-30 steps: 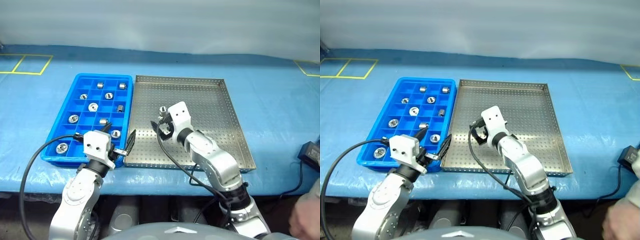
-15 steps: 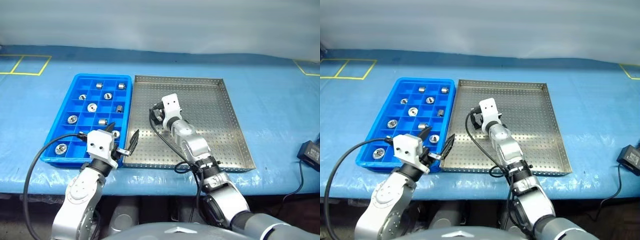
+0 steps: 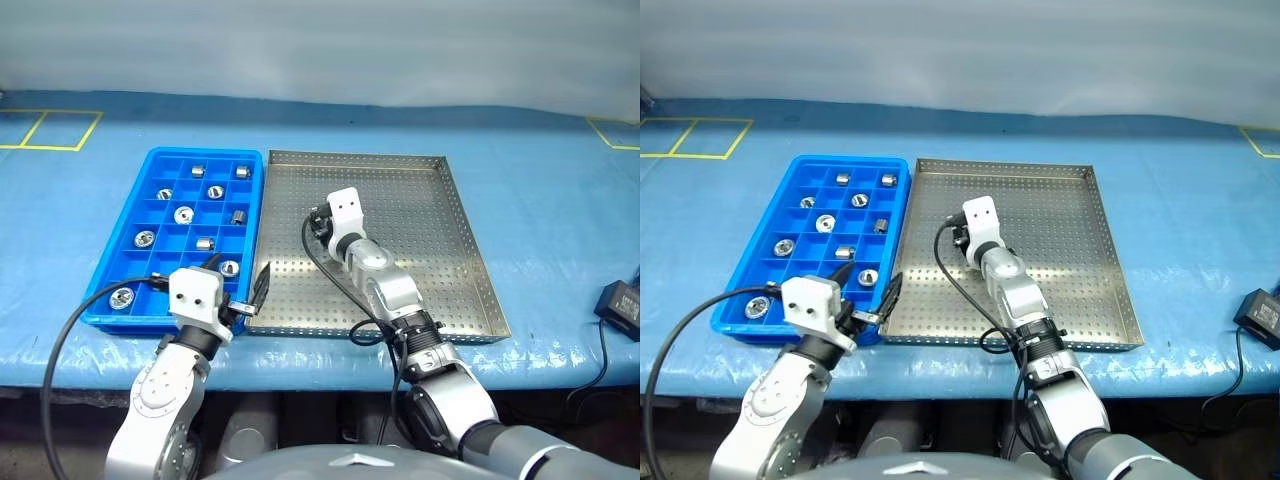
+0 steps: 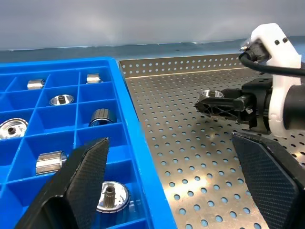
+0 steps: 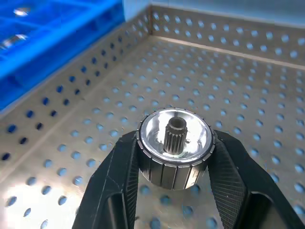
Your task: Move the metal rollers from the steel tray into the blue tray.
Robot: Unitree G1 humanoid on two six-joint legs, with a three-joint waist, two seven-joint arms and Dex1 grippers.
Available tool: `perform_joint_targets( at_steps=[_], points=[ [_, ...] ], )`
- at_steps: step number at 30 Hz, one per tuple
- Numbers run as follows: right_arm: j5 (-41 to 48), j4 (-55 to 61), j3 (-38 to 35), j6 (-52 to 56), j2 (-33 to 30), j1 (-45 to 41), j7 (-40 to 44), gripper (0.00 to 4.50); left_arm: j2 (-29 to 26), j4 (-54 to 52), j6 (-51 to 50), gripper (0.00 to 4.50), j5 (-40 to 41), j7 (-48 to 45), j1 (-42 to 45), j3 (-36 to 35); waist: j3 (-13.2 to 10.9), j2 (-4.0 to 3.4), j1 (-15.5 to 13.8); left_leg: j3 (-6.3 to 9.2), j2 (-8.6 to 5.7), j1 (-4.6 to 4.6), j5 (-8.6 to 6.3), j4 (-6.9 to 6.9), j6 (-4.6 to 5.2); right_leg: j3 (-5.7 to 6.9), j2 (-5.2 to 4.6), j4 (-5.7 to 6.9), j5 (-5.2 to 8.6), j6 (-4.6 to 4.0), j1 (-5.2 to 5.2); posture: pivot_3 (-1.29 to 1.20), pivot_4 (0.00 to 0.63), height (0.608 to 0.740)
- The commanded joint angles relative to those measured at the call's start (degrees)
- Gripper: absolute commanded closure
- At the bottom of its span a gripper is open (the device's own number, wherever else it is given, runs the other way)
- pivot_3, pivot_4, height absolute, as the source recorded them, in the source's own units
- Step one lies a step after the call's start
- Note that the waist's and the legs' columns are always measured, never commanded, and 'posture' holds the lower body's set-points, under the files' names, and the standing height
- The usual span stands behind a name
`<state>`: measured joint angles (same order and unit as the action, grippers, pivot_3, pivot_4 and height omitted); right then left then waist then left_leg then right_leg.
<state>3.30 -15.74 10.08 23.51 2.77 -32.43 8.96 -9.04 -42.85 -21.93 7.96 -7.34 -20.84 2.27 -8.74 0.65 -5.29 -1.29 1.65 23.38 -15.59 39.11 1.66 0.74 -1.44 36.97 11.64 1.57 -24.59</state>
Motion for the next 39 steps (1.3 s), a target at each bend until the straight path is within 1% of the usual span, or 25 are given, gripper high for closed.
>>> perform_joint_targets(
  at_steps=[1,5,8,11,15,21,28,32,35,39],
  points=[
    [0.03,7.82,2.97,3.62,1.04,-2.47,2.76,2.79,1.47,-2.76,3.19,0.0,-1.75,2.96,-0.71,-2.13,0.0,0.0,-0.43,0.03,-0.02,0.0,0.0,0.0,0.0,0.03,0.01,0.0,0.01,0.0,0.0,0.4,0.15,0.74],
    [1.04,10.98,5.69,6.9,3.77,-4.47,5.26,2.79,2.95,-3.73,4.67,0.0,-3.49,5.5,-3.09,-4.37,0.0,0.0,-1.2,0.04,-0.01,0.02,0.0,-0.02,0.0,0.05,0.02,0.0,0.05,0.06,-0.01,0.46,0.15,0.74],
    [1.22,10.87,8.03,7.43,5.55,-4.95,7.27,2.79,3.77,-5.07,5.58,0.0,-4.01,6.51,-5.97,-5.57,0.0,0.0,-2.61,0.05,-0.01,0.02,0.0,-0.06,-0.01,0.06,0.02,-0.02,0.14,0.19,-0.02,0.51,0.15,0.74],
    [1.09,9.91,9.7,7.31,6.61,-4.65,8.47,2.79,4.62,-6.23,6.29,0.0,-4.39,7.18,-8.34,-5.78,-0.01,0.0,-4.83,0.08,-0.02,0.08,-0.01,-0.06,-0.01,0.1,-0.02,-0.07,0.18,0.2,-0.04,0.55,0.15,0.74],
    [0.9,8.37,11.86,6.85,7.39,-3.62,9.48,2.79,5.71,-6.87,7.08,0.0,-5.01,8.0,-10.53,-5.15,-0.01,0.01,-7.72,0.08,-0.03,0.12,-0.01,-0.04,-0.01,0.14,-0.04,-0.1,0.35,-0.01,-0.05,0.57,0.15,0.74],
    [1.0,6.79,13.59,6.24,8.12,-3.01,10.43,2.79,6.46,-6.89,7.26,0.0,-5.86,8.02,-10.88,-4.23,-0.01,0.01,-12.07,0.03,-0.03,0.17,-0.01,-0.04,-0.02,0.19,0.02,-0.09,0.39,-0.05,-0.14,0.57,0.15,0.74],
    [1.26,3.7,13.25,4.3,9.16,-4.92,10.65,2.79,7.35,-7.28,7.92,0.0,-6.69,8.98,-11.36,-4.22,0.01,0.03,-16.46,0.0,-0.08,0.27,-0.04,-0.04,-0.06,0.27,0.07,-0.1,0.39,-0.05,-0.25,0.61,0.15,0.74],
    [1.01,0.08,12.85,2.14,9.82,-6.52,10.83,2.79,7.91,-7.86,8.56,0.0,-6.86,9.69,-12.8,-4.58,0.01,0.04,-19.04,-0.04,-0.09,0.31,-0.06,-0.04,-0.1,0.31,0.07,-0.09,0.4,-0.05,-0.33,0.64,0.15,0.74],
    [0.8,-2.75,12.14,0.37,9.86,-7.64,10.55,2.79,8.34,-8.03,8.99,0.0,-7.22,9.85,-13.53,-4.25,0.05,0.1,-21.05,-0.12,-0.09,0.36,-0.07,-0.04,-0.11,0.34,0.07,-0.08,0.4,-0.05,-0.68,0.65,0.15,0.74],
    [0.68,-5.48,10.29,-1.1,9.06,-8.76,9.61,2.79,8.7,-7.82,9.32,0.0,-7.51,9.93,-13.83,-3.59,0.05,0.11,-23.71,-0.31,-0.08,0.43,-0.08,-0.04,-0.15,0.38,0.09,-0.06,0.39,-0.04,-0.79,0.63,0.15,0.74]
  ],
)
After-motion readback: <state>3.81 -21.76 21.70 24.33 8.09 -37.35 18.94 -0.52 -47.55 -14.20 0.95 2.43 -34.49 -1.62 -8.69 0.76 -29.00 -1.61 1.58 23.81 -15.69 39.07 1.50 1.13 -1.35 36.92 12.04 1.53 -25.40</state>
